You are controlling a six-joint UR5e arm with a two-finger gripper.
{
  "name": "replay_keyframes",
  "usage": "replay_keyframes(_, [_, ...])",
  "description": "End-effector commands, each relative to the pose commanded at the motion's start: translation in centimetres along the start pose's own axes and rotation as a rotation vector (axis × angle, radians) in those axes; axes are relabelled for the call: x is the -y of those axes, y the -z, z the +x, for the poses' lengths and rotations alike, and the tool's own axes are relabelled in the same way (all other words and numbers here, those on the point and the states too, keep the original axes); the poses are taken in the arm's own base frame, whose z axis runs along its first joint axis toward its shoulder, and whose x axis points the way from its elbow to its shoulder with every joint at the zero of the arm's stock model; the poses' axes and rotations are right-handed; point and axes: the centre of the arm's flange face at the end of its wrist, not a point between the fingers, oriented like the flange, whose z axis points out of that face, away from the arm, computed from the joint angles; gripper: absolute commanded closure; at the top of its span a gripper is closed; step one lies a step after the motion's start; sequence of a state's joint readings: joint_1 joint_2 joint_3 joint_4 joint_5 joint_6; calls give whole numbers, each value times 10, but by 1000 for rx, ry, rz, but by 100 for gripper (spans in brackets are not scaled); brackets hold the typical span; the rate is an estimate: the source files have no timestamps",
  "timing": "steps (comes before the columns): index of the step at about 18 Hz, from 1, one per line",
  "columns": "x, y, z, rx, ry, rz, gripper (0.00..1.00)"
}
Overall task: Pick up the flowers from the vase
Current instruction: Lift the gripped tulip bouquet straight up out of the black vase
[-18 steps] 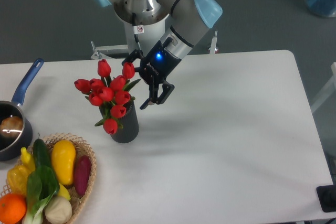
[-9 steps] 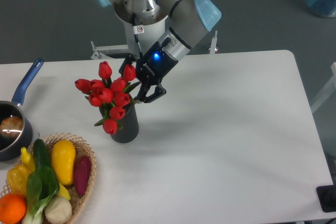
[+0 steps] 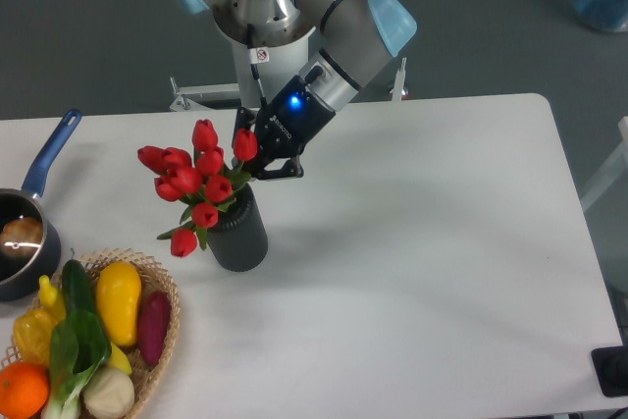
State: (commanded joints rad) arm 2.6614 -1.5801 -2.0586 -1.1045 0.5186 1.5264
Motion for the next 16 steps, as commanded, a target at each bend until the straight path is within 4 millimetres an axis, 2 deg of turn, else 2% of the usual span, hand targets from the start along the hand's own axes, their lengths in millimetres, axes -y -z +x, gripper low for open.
replay_keyframes(7, [28, 16, 11, 27, 5, 68, 100])
replay_keyframes(9, [44, 26, 19, 46, 12, 90, 100])
replay_keyframes(11, [60, 47, 22, 77, 61, 106, 100])
replay_keyframes(16, [92, 72, 14, 75, 112, 108, 100])
